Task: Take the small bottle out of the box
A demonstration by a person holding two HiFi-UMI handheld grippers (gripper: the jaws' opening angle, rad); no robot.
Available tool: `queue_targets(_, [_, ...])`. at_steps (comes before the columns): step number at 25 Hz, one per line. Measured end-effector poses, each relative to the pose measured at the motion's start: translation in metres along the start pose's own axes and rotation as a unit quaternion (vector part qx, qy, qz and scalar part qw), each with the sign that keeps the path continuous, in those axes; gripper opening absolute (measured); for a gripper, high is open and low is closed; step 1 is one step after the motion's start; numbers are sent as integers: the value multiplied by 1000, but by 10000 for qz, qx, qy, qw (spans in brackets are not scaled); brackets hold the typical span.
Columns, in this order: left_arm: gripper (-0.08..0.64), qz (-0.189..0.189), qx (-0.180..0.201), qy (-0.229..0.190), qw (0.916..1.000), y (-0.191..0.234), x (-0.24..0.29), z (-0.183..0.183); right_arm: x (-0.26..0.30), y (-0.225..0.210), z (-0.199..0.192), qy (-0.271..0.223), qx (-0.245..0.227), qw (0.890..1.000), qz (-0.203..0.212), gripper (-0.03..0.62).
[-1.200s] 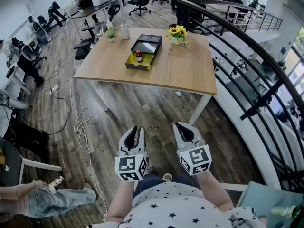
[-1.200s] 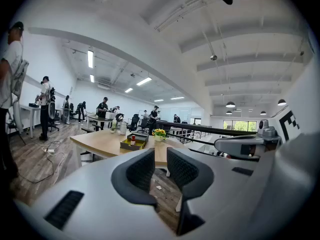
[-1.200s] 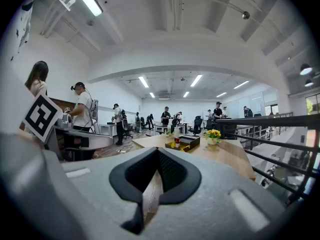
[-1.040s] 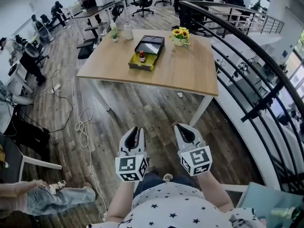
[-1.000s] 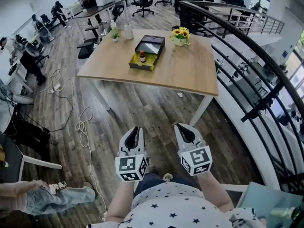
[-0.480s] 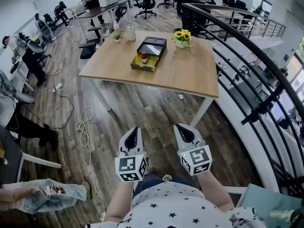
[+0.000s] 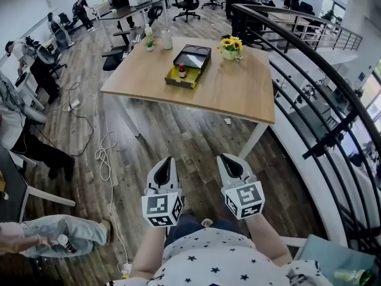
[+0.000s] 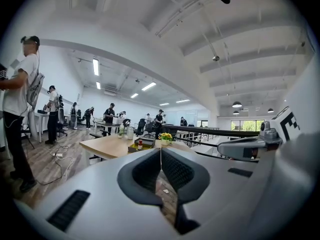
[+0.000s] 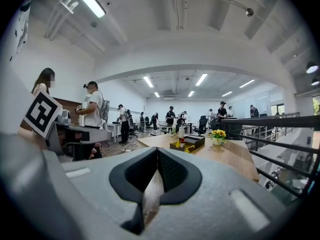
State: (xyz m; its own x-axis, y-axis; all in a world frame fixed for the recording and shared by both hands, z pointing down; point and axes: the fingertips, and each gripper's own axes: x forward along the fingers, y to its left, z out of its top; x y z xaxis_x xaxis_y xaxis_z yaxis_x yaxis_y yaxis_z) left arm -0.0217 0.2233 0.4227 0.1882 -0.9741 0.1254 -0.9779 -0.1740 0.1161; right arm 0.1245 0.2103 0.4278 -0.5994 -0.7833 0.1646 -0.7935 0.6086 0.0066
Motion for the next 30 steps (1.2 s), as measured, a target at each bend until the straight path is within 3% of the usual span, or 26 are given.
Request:
queue_targets(5, [7, 27, 46, 12, 10000, -1, -1, 0, 1, 0, -4, 45, 55, 9999, 108, 28])
queue_targets(13, [72, 53, 107, 43, 9999, 1, 11, -2, 14, -7, -8, 91, 110, 9996, 223, 93])
queue_targets(22, [124, 5, 98, 79, 9999, 15, 56, -1, 57, -29, -7, 116, 103, 9995, 274, 164])
queue_targets(30, [148, -72, 69, 155, 9998, 42, 113, 3, 117, -56, 4, 127, 118, 9994, 289, 186])
